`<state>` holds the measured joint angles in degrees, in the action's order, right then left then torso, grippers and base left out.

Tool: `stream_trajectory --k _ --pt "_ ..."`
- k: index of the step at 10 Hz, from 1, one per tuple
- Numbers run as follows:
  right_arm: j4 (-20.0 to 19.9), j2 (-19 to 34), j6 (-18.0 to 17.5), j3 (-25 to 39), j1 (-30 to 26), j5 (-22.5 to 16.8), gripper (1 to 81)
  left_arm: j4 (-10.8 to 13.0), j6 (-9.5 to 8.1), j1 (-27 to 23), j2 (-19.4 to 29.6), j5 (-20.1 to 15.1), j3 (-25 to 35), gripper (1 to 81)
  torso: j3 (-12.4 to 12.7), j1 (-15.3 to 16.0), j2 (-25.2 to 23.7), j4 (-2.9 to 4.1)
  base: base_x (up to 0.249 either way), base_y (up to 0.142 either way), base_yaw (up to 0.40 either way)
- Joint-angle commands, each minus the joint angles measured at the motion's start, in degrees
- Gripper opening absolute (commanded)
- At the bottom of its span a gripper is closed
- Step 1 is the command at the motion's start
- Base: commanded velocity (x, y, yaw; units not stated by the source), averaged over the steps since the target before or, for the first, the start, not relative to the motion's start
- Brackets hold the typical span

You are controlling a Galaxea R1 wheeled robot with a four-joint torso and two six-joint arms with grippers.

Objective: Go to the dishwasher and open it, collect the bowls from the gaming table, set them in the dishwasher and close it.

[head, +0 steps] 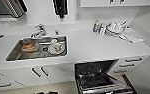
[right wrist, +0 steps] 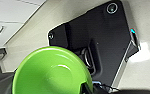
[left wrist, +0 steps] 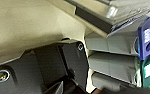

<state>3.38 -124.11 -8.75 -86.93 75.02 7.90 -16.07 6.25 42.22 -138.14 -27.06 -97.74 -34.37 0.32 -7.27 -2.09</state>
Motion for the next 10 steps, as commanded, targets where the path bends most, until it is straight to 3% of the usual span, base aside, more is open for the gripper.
stream_trajectory --k 1,3,5,8,10 --pt "-2.14 10.06 -0.47 12.39 -8.52 -3.15 1.0 0.33 1.74 17.16 5.86 4.99 0.72 81.1 0.00 0.00 0.00 0.00 0.000 0.000 0.000" --pt "-3.46 13.16 -1.18 16.10 -13.70 -3.59 1.0 0.77 1.92 24.27 3.92 5.18 -1.22 81.1 0.00 0.00 0.00 0.00 0.000 0.000 0.000" --pt "-6.79 15.18 -1.79 18.39 -20.71 -5.14 1.0 0.86 3.14 27.17 0.77 5.00 -5.34 81.1 0.00 0.00 0.00 0.00 0.000 0.000 0.000" --pt "-12.24 12.12 -2.06 15.06 -30.83 -13.69 1.0 0.86 3.77 29.37 -0.56 4.91 -7.90 81.1 0.00 -0.02 0.00 0.00 0.000 0.000 0.000" --pt "-13.91 7.99 -2.06 10.77 -34.35 -15.02 1.0 0.86 5.43 30.51 -1.18 5.00 -8.78 81.1 0.00 7.38 -11.48 0.00 0.000 0.000 0.000"
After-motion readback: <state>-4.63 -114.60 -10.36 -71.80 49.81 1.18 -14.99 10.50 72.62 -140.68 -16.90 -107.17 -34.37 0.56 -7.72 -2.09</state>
